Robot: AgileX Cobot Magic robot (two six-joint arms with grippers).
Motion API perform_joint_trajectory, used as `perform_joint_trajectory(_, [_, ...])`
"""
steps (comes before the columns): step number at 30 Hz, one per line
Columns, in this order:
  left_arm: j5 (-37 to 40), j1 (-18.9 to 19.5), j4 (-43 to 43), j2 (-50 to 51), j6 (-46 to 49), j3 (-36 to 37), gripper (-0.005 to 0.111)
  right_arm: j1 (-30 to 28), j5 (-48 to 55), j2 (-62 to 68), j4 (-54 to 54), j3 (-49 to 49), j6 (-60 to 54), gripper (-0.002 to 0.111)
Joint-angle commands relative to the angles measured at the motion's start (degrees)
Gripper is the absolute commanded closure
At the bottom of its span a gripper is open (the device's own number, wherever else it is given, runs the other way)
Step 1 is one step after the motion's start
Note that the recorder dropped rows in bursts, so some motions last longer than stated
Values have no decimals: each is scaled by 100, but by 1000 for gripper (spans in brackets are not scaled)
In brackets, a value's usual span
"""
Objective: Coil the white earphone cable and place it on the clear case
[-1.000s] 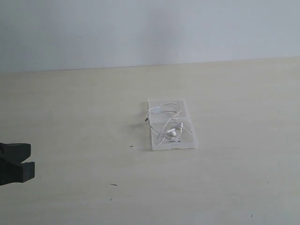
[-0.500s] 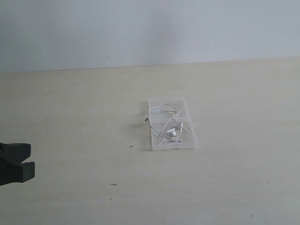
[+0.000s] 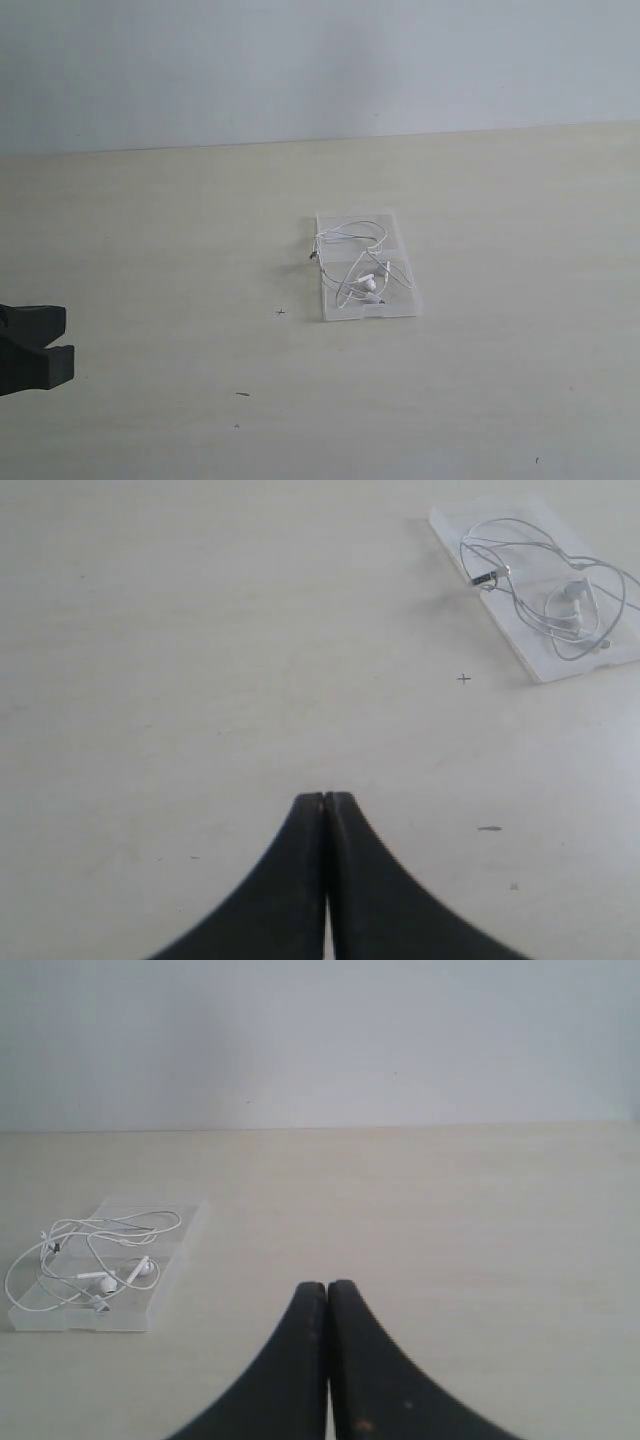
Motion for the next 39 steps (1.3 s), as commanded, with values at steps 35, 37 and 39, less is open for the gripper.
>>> perform_joint_trajectory(35, [-306,1045,48,-3702,-43,26,107,-32,-19,-37,-31,25,-45,108])
perform_joint_trajectory(37, [-316,1163,48,-4228,-92,26,107,-32,-19,-37,-31,25,-45,108])
perform_joint_trajectory(39, [-314,1231,21,-4629,-331,26,107,-32,-19,-37,-31,25,-45,108])
